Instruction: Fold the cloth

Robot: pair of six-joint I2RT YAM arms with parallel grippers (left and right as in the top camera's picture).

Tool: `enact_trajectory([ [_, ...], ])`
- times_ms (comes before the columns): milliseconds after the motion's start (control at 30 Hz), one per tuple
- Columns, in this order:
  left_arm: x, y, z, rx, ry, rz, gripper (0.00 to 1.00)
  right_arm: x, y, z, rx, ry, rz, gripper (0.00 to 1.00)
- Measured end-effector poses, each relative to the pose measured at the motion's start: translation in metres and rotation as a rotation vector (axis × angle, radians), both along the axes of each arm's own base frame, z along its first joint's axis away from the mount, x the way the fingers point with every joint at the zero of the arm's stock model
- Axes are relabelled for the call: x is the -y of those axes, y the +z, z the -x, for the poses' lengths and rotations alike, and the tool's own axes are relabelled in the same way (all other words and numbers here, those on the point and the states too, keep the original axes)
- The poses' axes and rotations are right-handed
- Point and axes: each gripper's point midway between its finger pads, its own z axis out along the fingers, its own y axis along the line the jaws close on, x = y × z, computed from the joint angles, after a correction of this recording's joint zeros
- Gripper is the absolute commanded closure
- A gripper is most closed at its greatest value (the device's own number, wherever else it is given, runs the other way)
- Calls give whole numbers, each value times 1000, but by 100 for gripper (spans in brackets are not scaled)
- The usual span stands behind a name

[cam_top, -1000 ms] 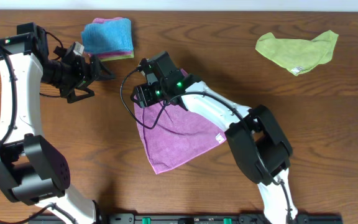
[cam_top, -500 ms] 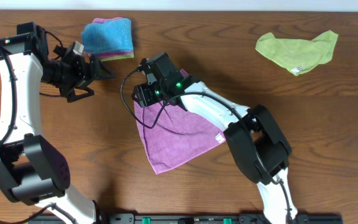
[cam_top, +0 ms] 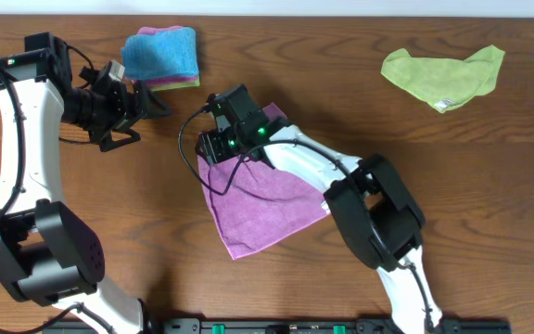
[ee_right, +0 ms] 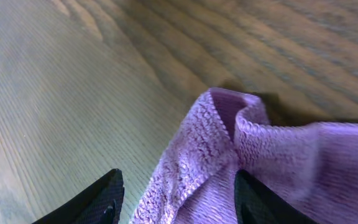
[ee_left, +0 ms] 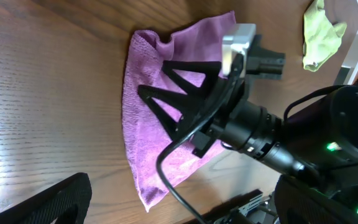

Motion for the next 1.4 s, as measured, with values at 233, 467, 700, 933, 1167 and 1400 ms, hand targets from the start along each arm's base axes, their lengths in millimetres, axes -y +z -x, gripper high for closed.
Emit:
enact_trajectory([
  [233, 0, 0, 0, 1, 0, 0, 5, -17, 4, 4, 30, 20, -34, 45],
  [467, 0, 0, 0, 1, 0, 0, 5, -25, 10, 3, 56, 27, -61, 48],
  [700, 0, 0, -1, 5, 0, -1, 5, -27, -13, 5, 36, 29, -45, 51],
  [933, -1, 0, -2, 11, 0, -3, 5, -35, -17, -1, 65, 35, -80, 54],
  [1167, -1, 0, -5, 27, 0, -7, 5, -44, -16, 5, 49, 77, -128, 53],
  [1400, -2, 0, -7, 34, 0, -9, 5, -69, -7, 29, 40, 170, -200, 49],
])
